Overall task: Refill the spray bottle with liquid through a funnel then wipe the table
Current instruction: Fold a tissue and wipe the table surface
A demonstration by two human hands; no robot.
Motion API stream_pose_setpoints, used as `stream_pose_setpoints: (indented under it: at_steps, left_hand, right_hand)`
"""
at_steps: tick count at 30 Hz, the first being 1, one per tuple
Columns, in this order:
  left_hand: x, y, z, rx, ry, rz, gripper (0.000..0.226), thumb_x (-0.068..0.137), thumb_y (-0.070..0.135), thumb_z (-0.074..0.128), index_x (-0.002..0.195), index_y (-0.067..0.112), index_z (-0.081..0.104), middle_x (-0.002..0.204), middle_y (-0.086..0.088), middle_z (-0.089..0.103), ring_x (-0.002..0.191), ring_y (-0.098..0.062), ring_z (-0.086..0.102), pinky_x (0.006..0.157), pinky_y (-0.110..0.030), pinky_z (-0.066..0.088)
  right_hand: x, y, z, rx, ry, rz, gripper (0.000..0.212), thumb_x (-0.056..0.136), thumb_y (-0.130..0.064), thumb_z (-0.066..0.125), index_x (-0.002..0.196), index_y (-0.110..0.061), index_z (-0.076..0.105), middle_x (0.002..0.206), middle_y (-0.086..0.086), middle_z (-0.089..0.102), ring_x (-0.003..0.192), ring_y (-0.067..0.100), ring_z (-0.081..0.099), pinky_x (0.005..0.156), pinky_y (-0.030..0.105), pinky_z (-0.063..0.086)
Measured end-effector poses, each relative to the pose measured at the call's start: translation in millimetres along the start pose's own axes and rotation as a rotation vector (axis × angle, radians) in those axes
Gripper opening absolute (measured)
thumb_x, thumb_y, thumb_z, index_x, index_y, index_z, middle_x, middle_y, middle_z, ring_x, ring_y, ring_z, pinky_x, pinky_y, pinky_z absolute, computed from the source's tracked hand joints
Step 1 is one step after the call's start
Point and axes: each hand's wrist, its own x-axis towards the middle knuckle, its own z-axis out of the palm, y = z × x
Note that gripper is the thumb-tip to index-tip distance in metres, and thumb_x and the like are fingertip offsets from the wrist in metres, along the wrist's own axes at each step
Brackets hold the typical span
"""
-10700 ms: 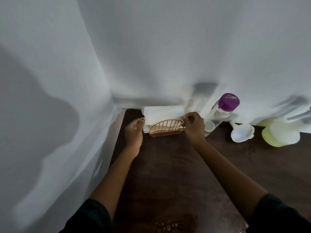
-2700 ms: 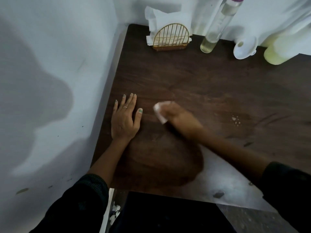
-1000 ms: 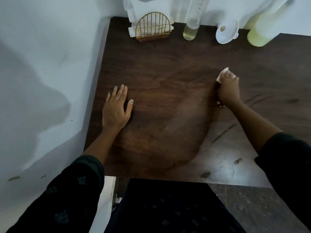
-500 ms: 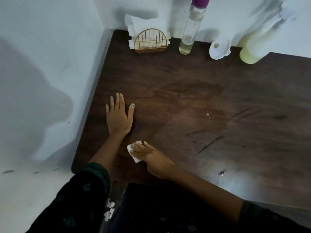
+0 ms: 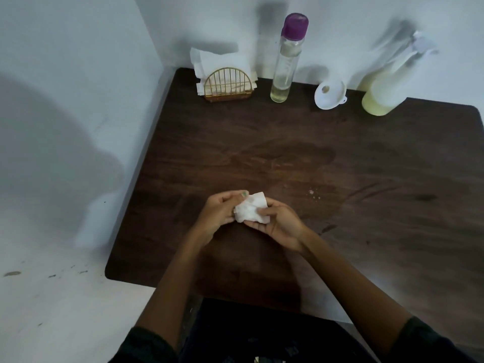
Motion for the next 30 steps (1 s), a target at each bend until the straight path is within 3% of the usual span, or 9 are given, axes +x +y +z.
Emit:
stream_pose_setpoints:
  at_steps: [4, 8, 11, 14, 19, 22, 25, 30]
  left_hand:
    - [1, 5, 5, 0.056, -0.005, 0.021, 0.022, 0.084, 0.013, 0.071, 0.106, 0.009, 0.070, 0.086, -0.001, 0.073, 0.074, -0.004, 0.070, 0.060, -0.015, 0.053]
    - [7, 12, 9, 0.082, 0.094, 0.037, 0.011, 0.083, 0.008, 0.071, 0.094, 0.007, 0.069, 0.078, 0.000, 0.070, 0.068, -0.005, 0.068, 0.056, -0.014, 0.053]
    - [9, 11, 16, 0.079, 0.113, 0.010, 0.009, 0.083, 0.010, 0.072, 0.089, 0.006, 0.068, 0.078, -0.001, 0.070, 0.066, -0.004, 0.068, 0.056, -0.016, 0.053]
    - [11, 9, 23, 0.039, 0.113, -0.046, 0.016, 0.084, 0.015, 0.072, 0.094, 0.003, 0.069, 0.083, -0.005, 0.071, 0.070, -0.008, 0.067, 0.063, -0.019, 0.057]
    - [16, 13, 32, -0.133, 0.083, -0.208, 0.020, 0.089, 0.007, 0.057, 0.105, 0.006, 0.068, 0.096, -0.012, 0.072, 0.086, -0.021, 0.069, 0.076, -0.028, 0.058]
    - [18, 17, 32, -0.204, 0.068, -0.237, 0.019, 0.092, 0.019, 0.056, 0.104, 0.009, 0.068, 0.100, -0.012, 0.070, 0.087, -0.022, 0.069, 0.077, -0.031, 0.057]
    - [19, 17, 28, -0.218, -0.007, -0.261, 0.037, 0.089, 0.039, 0.061, 0.109, 0.010, 0.068, 0.104, -0.010, 0.072, 0.096, -0.024, 0.069, 0.081, -0.033, 0.057]
    - [17, 16, 33, -0.055, -0.012, -0.201, 0.030, 0.084, 0.018, 0.071, 0.112, 0.009, 0.067, 0.102, -0.007, 0.072, 0.093, -0.016, 0.070, 0.081, -0.028, 0.057]
  right_hand:
    - [-2, -8, -10, -0.048, -0.017, 0.042, 0.031, 0.092, -0.001, 0.047, 0.122, 0.001, 0.053, 0.120, 0.022, 0.061, 0.109, 0.034, 0.060, 0.090, 0.041, 0.053]
    - [-1, -11, -14, -0.248, 0.117, -0.071, 0.026, 0.084, -0.004, 0.065, 0.109, -0.001, 0.059, 0.105, 0.018, 0.068, 0.087, 0.023, 0.070, 0.076, 0.031, 0.058]
    - [-3, -8, -14, -0.535, 0.248, -0.267, 0.022, 0.077, -0.003, 0.073, 0.097, -0.005, 0.062, 0.093, 0.014, 0.069, 0.073, 0.015, 0.068, 0.064, 0.024, 0.057]
    - [-2, -3, -18, -0.978, 0.362, -0.575, 0.020, 0.076, -0.007, 0.072, 0.094, -0.011, 0.064, 0.089, 0.001, 0.066, 0.077, 0.011, 0.061, 0.065, 0.022, 0.051]
    - [1, 8, -26, -1.424, 0.362, -0.953, 0.025, 0.075, 0.003, 0.062, 0.097, -0.009, 0.065, 0.090, 0.004, 0.059, 0.081, 0.014, 0.054, 0.061, 0.023, 0.041]
    - [2, 10, -31, -1.471, 0.364, -0.989, 0.028, 0.079, 0.000, 0.049, 0.100, -0.008, 0.066, 0.090, 0.006, 0.058, 0.083, 0.018, 0.053, 0.061, 0.027, 0.044]
    - [1, 9, -35, -1.469, 0.369, -0.979, 0.033, 0.079, -0.007, 0.040, 0.098, -0.008, 0.068, 0.088, 0.004, 0.056, 0.082, 0.016, 0.049, 0.062, 0.027, 0.043]
    - [-3, 5, -38, -1.339, 0.331, -0.922, 0.028, 0.079, -0.010, 0.045, 0.095, -0.009, 0.068, 0.095, 0.002, 0.056, 0.089, 0.012, 0.049, 0.074, 0.014, 0.038]
